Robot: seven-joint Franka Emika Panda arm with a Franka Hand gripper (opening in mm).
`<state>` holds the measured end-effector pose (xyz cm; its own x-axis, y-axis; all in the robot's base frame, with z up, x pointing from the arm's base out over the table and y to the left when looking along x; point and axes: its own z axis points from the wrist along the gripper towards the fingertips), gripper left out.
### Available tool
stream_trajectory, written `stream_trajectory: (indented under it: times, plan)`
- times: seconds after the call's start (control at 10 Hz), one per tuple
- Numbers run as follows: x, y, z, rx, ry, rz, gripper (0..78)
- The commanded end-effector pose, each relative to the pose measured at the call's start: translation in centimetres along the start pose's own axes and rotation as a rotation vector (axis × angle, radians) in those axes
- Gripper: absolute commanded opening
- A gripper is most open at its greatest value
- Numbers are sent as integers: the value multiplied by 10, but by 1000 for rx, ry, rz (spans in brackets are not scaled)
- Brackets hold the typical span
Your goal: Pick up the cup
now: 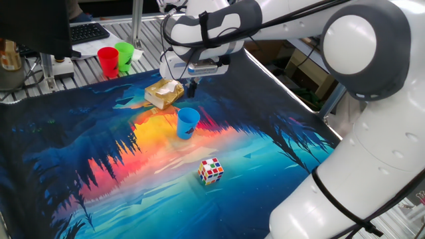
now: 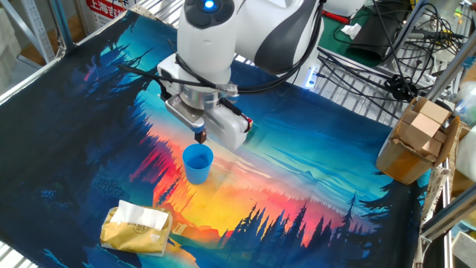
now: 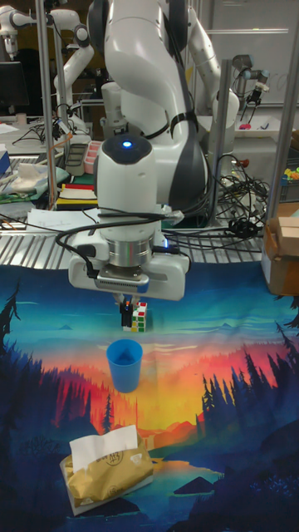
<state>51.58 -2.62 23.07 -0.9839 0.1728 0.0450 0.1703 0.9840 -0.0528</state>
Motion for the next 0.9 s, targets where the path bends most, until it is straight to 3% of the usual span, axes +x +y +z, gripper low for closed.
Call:
stream_trajectory:
  times: [0.1, 0.9]
  plan:
    - [-1, 0, -1, 7, 22, 15, 774]
    - [-1, 0, -1, 7, 22, 15, 774]
